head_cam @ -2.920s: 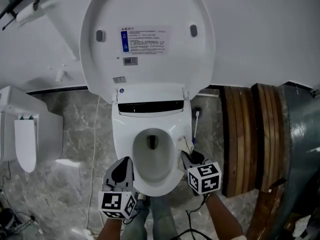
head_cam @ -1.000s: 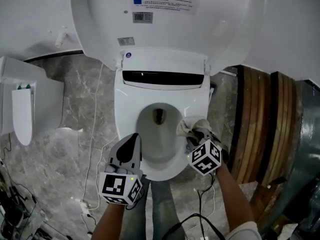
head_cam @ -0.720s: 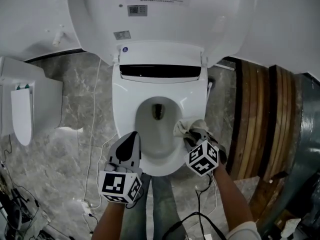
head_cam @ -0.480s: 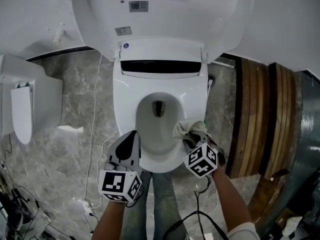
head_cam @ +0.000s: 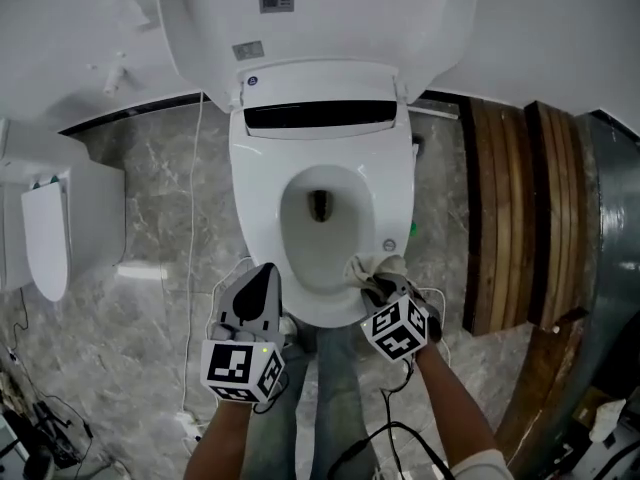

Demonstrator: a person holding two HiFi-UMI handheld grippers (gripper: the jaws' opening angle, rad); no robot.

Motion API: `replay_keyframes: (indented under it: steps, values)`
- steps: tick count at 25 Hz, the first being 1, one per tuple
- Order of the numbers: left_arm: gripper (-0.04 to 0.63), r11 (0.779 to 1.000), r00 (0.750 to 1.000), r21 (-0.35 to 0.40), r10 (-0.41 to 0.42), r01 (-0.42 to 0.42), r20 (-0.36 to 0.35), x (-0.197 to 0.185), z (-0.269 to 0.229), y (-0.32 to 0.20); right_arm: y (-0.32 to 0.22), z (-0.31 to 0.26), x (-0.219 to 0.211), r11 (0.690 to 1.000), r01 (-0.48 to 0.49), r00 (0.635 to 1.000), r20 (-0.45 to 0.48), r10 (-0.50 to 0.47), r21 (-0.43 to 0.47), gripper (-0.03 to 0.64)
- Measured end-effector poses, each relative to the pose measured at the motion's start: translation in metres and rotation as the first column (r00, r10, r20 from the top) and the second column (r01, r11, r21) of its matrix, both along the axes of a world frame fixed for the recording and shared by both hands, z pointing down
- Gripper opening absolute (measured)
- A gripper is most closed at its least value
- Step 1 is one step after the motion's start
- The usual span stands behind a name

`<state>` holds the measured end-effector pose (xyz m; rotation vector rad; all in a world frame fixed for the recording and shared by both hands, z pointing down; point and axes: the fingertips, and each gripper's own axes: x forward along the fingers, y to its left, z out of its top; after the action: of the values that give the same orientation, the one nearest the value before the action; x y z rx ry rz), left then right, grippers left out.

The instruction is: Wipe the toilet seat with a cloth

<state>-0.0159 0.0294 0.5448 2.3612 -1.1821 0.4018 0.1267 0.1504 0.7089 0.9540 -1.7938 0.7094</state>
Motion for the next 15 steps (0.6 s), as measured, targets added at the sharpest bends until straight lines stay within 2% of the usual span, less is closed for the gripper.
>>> replay_keyframes:
  steps: [12,15]
  values:
    - [0.011,1.000,1.000,-0.019,-0.017,0.017,0.001,-0.069,0.013,0.009,0.044,0.001,-0.073,0.994,-0.104,0.994,0.039,0.104,-0.021,0.088]
    - [0.009,1.000,1.000,-0.016,-0.024,0.024,-0.008,-0.080,0.010,0.007,0.047,0.000,-0.090,0.995,-0.091,0.995,0.038,0.092,-0.030,0.089]
